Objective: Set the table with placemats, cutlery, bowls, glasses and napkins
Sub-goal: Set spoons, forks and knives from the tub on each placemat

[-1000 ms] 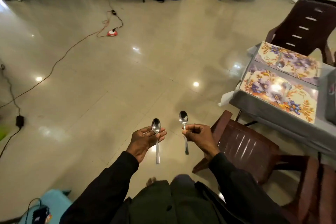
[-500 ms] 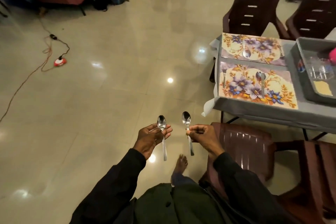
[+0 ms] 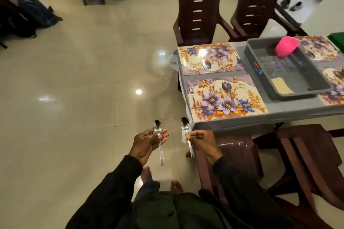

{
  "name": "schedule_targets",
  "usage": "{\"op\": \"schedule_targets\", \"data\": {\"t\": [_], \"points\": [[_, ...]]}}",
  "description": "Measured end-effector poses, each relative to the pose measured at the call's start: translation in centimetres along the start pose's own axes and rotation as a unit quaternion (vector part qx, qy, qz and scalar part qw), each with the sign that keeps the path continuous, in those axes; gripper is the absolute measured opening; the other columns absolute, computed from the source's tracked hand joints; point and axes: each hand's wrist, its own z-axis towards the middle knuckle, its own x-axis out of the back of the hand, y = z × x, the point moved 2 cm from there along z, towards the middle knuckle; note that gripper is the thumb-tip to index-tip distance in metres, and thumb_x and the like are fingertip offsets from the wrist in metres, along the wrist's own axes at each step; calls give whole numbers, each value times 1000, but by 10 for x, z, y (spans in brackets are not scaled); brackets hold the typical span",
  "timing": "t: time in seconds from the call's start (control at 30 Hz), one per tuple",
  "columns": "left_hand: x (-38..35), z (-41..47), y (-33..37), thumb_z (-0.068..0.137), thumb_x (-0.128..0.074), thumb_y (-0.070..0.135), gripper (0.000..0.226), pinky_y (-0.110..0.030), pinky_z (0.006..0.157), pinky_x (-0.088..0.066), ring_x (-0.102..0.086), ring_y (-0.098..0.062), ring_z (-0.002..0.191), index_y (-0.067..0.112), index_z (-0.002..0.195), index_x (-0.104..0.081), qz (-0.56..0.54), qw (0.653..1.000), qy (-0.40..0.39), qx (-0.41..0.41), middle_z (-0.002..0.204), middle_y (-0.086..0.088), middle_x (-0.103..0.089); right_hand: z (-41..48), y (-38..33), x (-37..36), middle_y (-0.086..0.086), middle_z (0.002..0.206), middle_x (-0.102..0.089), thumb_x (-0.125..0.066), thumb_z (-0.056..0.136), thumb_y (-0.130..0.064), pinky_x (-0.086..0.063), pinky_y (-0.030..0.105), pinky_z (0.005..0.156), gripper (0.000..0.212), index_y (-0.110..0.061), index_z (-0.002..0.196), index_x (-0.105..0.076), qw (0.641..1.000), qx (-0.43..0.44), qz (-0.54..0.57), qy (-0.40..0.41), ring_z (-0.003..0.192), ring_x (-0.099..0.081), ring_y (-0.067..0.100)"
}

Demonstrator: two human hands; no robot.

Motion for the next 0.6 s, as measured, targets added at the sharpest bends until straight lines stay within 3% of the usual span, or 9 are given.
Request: {"op": "schedule_targets", "data": {"t": [0.13,0.3,0.37,0.43,0.6], "points": [[-14,51,28,93,-60,-14,37,-41,96,-58,-70,-38,114,-12,130,-58,19,999,-26,31,122,-25,-71,39,-14,7,9,83,-75,-79,84,-7,-52,17,54,15,3,95,-75,998,-16,22,56,64,-67,6],[-34,118,72,93,-60,-15,36,-42,96,-58,-70,-39,113,-12,129,-57,51,994,-79,64,122,-26,-70,92,-36,10,7,76,-74,-80,81,0,-53,18,56,10,4,89,-75,992,-7,12,123,66,-68,10],[-45,143,94,93,-59,-15,35,-42,96,-58,-71,-39,112,-12,128,-57,71,990,-98,75,122,-28,-70,112,-45,14,3,74,-73,-80,81,1,-55,19,59,7,-4,81,-75,990,-3,-3,143,64,-68,6],[-51,165,111,93,-59,-15,35,-42,96,-58,-70,-39,113,-12,128,-57,81,986,-114,92,121,-27,-70,127,-53,15,-2,71,-73,-81,80,1,-56,20,60,18,-14,75,-72,986,-16,2,163,62,-68,4],[-70,218,147,92,-58,-17,37,-41,96,-59,-70,-40,113,-12,129,-56,103,976,-149,117,122,-29,-69,166,-56,29,-9,61,-70,-81,79,3,-51,23,62,26,-20,71,-72,977,-32,13,212,61,-61,6]]}}
